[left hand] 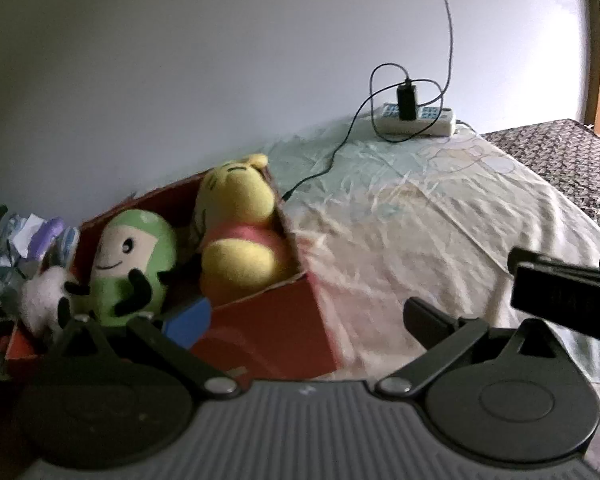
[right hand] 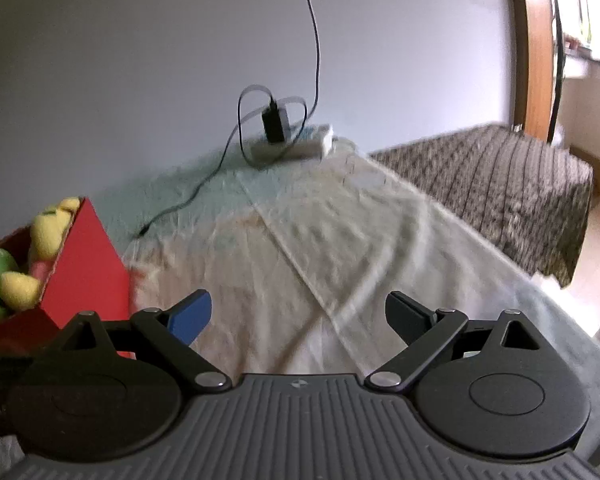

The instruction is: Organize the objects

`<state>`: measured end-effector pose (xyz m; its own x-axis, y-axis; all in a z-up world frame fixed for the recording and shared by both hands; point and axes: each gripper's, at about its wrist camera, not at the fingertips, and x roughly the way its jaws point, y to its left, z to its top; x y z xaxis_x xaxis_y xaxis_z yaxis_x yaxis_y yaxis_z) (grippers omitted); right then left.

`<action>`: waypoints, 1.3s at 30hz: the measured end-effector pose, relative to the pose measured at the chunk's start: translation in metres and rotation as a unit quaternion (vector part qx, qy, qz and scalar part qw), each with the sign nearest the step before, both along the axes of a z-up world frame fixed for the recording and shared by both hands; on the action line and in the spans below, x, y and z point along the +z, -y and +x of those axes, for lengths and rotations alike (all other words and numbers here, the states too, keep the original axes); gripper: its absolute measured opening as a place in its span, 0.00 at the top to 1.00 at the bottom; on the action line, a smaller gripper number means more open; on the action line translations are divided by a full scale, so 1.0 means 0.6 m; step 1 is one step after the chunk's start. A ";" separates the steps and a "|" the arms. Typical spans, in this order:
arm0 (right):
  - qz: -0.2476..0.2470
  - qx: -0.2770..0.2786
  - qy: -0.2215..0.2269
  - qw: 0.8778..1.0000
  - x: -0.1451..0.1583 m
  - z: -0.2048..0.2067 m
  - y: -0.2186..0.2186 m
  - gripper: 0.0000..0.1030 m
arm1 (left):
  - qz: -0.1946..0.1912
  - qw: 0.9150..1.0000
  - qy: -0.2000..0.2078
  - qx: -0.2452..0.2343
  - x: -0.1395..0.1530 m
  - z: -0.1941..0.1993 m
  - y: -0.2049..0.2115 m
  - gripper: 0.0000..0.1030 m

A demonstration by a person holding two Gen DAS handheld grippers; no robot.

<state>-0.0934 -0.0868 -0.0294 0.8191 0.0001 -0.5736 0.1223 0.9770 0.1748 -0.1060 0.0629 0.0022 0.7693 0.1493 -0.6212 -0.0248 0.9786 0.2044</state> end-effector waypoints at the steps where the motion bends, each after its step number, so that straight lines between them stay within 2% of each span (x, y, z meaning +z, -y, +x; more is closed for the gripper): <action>1: 0.002 0.005 -0.008 1.000 -0.002 0.002 -0.001 0.07 | 0.000 1.000 -0.002 0.003 0.000 0.000 -0.002 0.00; 5: -0.010 0.028 -0.037 0.999 -0.005 0.006 -0.010 0.07 | 0.001 1.000 -0.012 0.011 -0.001 0.000 -0.008 0.00; 9: -0.017 0.042 -0.039 0.998 0.000 -0.003 -0.012 0.07 | 0.002 1.000 -0.019 0.019 0.000 -0.005 -0.011 0.00; 13: -0.011 0.049 -0.033 0.998 0.012 -0.008 -0.016 0.07 | 0.005 0.999 -0.020 0.025 0.005 -0.017 -0.017 0.00; 19: -0.009 0.066 -0.024 0.998 0.027 -0.014 -0.031 0.07 | -0.012 0.999 -0.023 0.037 0.012 -0.033 -0.039 0.00; 25: -0.012 0.087 -0.014 0.996 0.041 -0.018 -0.059 0.08 | -0.007 0.998 -0.022 0.052 0.014 -0.045 -0.063 0.00; 39: -0.013 0.129 0.034 0.991 0.091 -0.022 -0.148 0.08 | 0.001 0.995 0.014 0.100 0.057 -0.052 -0.155 0.00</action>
